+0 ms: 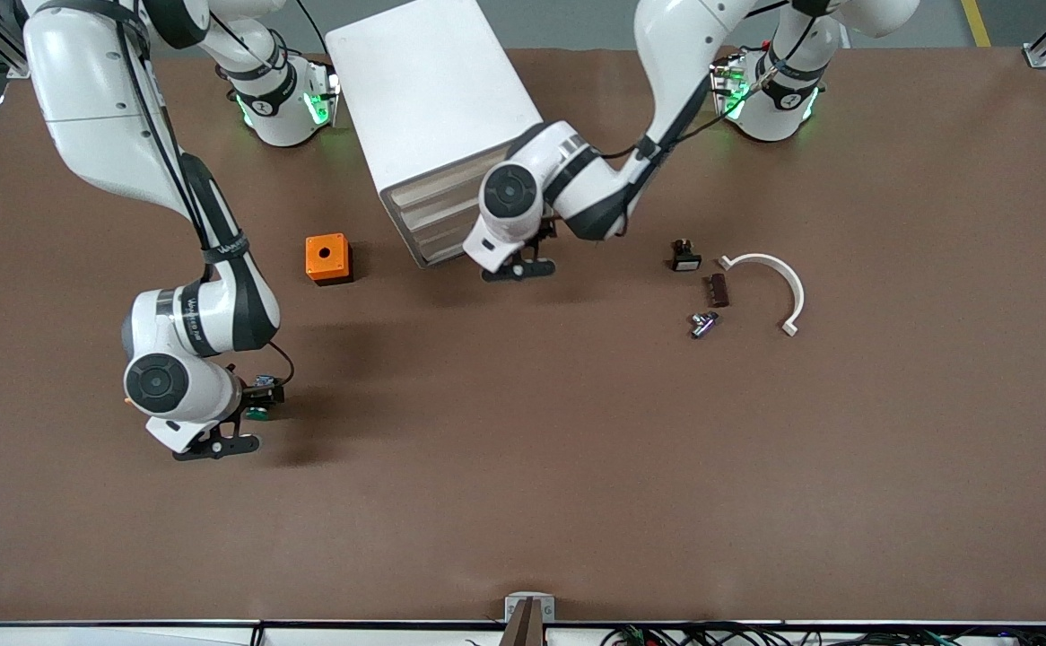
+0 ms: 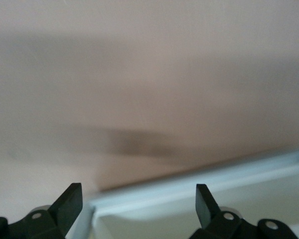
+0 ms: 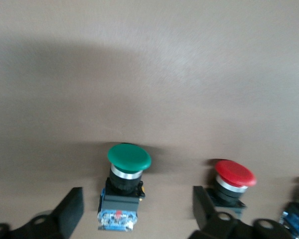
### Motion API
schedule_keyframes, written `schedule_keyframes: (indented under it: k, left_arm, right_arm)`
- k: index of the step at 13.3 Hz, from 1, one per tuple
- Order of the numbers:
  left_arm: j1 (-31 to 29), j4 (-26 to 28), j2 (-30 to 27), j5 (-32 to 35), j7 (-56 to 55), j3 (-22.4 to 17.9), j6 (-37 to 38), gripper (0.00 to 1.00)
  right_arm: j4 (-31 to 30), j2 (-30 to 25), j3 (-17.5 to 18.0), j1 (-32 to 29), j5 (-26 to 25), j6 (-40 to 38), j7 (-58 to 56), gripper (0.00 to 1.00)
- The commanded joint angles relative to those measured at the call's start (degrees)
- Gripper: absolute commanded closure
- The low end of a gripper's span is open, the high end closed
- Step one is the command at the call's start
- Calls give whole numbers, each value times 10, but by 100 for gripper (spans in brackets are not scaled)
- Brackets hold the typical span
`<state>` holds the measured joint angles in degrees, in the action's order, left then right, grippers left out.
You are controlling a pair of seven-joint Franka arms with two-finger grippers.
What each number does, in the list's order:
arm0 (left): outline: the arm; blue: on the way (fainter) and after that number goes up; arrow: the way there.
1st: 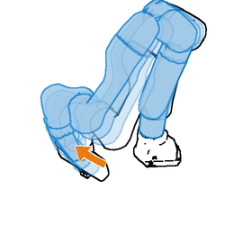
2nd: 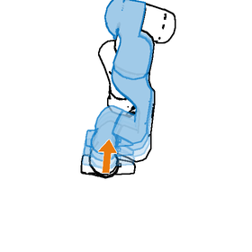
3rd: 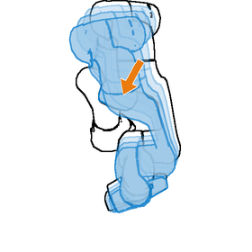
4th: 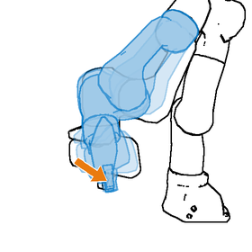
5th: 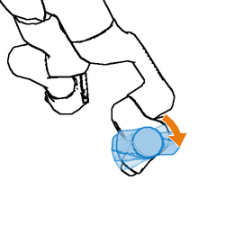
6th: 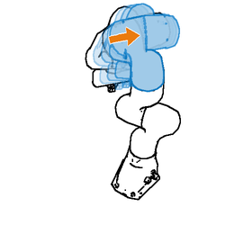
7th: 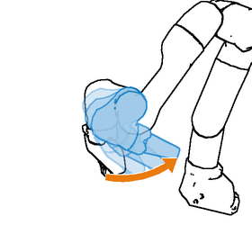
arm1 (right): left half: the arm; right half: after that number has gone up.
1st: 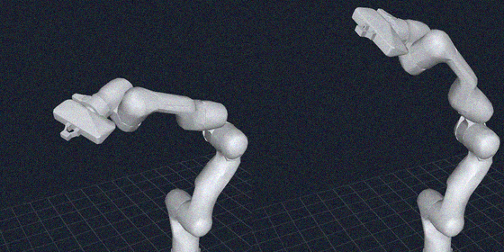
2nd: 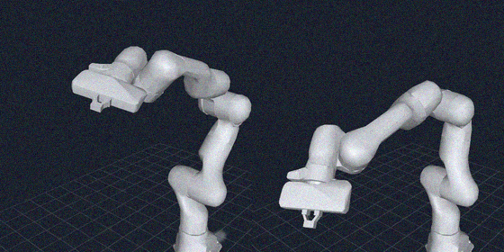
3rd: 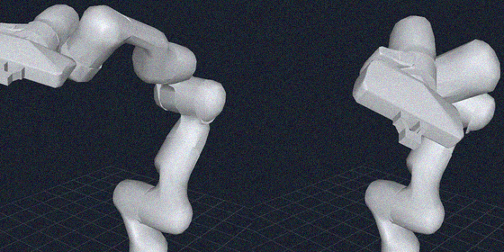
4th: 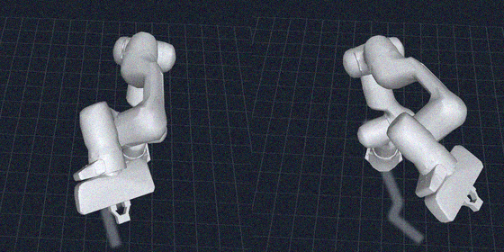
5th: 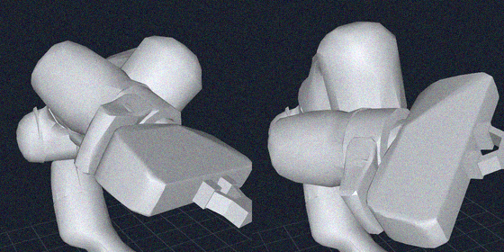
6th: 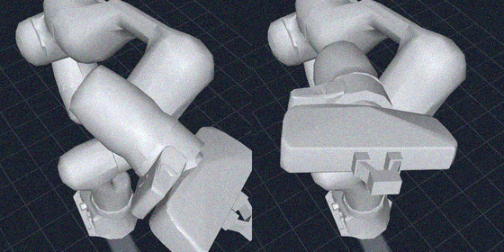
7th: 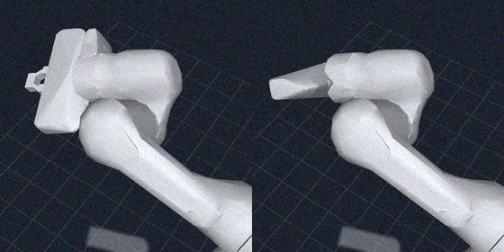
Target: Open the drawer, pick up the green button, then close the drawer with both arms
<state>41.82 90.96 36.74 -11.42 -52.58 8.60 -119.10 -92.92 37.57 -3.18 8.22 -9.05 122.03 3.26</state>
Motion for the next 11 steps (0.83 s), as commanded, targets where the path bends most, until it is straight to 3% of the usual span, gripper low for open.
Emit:
schedule_keyframes:
  k: [1,4,11]
  left_arm:
    - [-112,-66,-39,38,24,-3,70,0]
    - [-183,-91,-75,94,51,-3,99,0]
    - [-283,-90,-163,124,134,-4,186,0]
  right_arm:
    - [-9,-64,7,-6,5,-44,6,0]
    - [-8,-122,8,-2,43,-99,7,0]
    - [-8,-230,7,-12,94,-178,2,0]
